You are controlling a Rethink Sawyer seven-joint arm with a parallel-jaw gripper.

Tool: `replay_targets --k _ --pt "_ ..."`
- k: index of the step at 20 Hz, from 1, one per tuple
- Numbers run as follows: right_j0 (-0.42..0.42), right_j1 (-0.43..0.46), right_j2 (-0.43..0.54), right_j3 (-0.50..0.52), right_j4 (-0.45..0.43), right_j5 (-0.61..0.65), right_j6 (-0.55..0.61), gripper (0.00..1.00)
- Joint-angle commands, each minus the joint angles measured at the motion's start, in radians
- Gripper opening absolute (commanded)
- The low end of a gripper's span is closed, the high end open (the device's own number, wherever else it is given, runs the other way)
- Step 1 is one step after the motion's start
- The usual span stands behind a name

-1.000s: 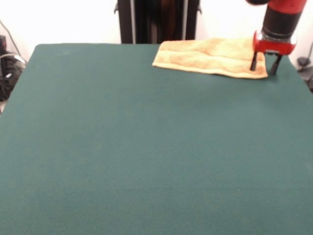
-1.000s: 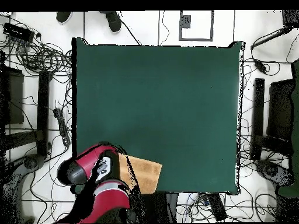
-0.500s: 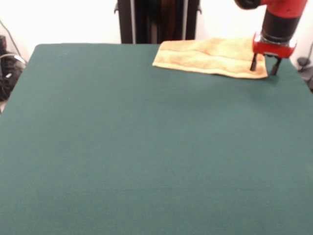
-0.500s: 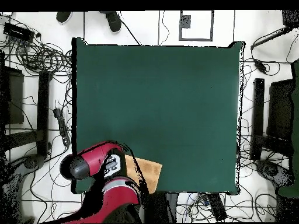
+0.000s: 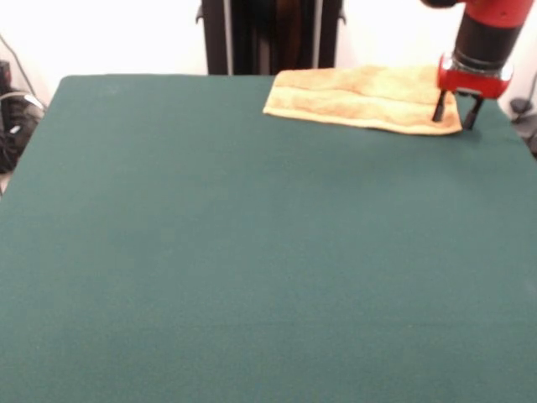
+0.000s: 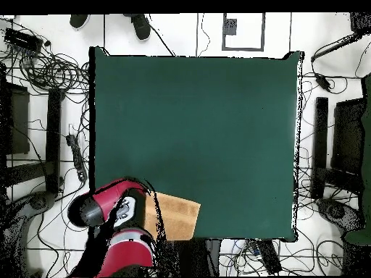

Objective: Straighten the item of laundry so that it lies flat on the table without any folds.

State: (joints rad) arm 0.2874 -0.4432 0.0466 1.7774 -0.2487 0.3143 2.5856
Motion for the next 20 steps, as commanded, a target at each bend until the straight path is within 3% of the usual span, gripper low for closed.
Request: replay_targets --k 1,8,16,20 --pt "0.098 0.348 0.008 -0.066 0.020 -0.223 0.153 0.00" --pt "0.088 0.307 0.007 -0.065 0.003 -0.201 0.088 0.00" --pt "0.061 0.216 0.028 -0.120 -0.134 -0.159 -0.076 0.00" --pt "0.063 0.207 0.029 -0.111 -0.145 -0.130 -0.053 0.00"
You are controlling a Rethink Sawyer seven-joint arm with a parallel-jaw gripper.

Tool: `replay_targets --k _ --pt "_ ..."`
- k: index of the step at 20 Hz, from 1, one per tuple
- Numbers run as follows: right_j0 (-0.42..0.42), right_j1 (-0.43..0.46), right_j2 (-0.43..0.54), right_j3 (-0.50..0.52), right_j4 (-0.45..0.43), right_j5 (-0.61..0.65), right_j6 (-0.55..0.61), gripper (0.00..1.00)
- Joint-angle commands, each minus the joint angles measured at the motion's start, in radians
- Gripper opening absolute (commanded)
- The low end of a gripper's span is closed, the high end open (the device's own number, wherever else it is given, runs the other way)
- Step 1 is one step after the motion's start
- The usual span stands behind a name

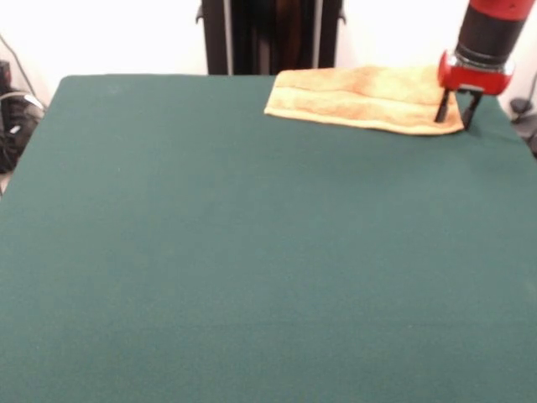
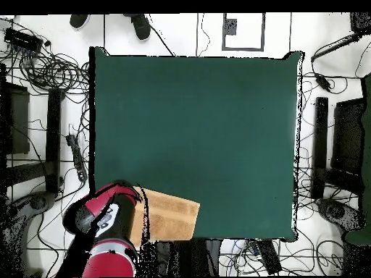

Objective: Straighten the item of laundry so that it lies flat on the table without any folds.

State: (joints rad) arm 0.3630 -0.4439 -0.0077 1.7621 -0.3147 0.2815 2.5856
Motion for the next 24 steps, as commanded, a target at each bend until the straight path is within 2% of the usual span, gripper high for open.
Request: replay_targets --k 1,2,6,9,19,20,24 --pt "-0.015 0.208 0.088 -0.094 -0.084 -0.074 -0.061 0.00" --pt "-0.009 0.209 0.083 -0.095 -0.090 -0.066 -0.046 1.00" --pt "0.004 0.207 0.069 -0.097 -0.084 -0.064 -0.025 1.00" --pt "0.026 0.202 0.041 -0.100 -0.073 -0.121 0.021 1.00" --pt "0.012 0.198 0.066 -0.103 -0.093 -0.075 -0.019 1.00" --pt "-0.005 0.199 0.085 -0.093 -0.084 -0.034 -0.035 0.00" --pt "0.001 0.195 0.078 -0.091 -0.080 -0.041 -0.022 0.00"
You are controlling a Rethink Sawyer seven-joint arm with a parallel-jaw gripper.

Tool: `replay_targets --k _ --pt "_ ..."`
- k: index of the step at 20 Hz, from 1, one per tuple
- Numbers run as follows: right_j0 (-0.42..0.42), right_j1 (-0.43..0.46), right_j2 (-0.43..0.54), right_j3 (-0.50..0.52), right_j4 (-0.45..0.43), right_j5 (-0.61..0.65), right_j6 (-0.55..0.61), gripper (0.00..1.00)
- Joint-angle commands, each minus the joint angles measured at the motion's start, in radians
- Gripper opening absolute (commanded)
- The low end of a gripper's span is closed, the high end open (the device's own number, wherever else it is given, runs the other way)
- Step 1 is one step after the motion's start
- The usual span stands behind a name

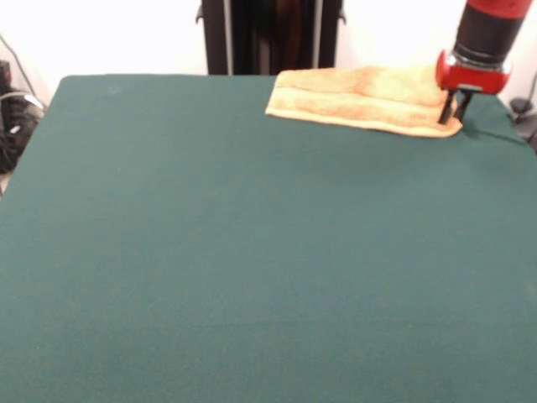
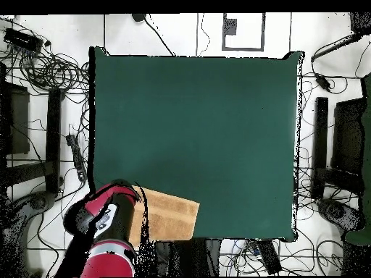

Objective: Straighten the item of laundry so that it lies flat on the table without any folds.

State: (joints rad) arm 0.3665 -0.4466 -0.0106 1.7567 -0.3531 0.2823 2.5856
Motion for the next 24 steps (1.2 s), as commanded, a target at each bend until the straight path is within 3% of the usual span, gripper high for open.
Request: replay_targets --k 1,9,18,24 --pt "0.008 0.201 0.068 -0.094 -0.048 -0.102 0.001 0.00" --pt "0.033 0.157 0.039 -0.101 -0.046 -0.107 0.017 0.00" --pt "-0.079 0.001 0.187 -0.099 -0.098 0.063 -0.168 0.00" --pt "-0.112 -0.092 0.245 -0.109 -0.150 0.131 -0.218 0.00"
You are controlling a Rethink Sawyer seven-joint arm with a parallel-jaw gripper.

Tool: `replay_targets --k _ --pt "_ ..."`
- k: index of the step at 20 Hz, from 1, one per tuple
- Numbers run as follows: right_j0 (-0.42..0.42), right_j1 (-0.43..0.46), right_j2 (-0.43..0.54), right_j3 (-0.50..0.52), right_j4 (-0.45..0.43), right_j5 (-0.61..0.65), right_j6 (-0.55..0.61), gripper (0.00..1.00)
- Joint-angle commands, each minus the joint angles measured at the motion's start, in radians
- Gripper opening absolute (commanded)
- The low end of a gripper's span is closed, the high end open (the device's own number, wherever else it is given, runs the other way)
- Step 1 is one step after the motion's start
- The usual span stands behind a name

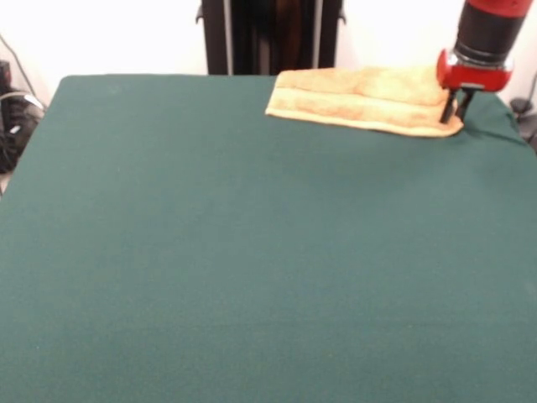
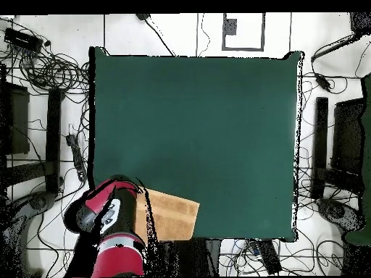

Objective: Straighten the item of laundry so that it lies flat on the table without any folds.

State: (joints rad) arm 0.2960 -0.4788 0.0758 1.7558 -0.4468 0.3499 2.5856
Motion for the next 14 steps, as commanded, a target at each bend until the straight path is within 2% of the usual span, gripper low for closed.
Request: replay_targets --k 1,8,14 --pt "-0.048 -0.075 0.170 -0.110 -0.063 0.078 -0.226 0.00" --pt "-0.124 -0.150 0.281 -0.104 -0.083 0.206 -0.293 0.00" --pt "-0.164 -0.158 0.340 -0.111 -0.112 0.246 -0.278 0.00"
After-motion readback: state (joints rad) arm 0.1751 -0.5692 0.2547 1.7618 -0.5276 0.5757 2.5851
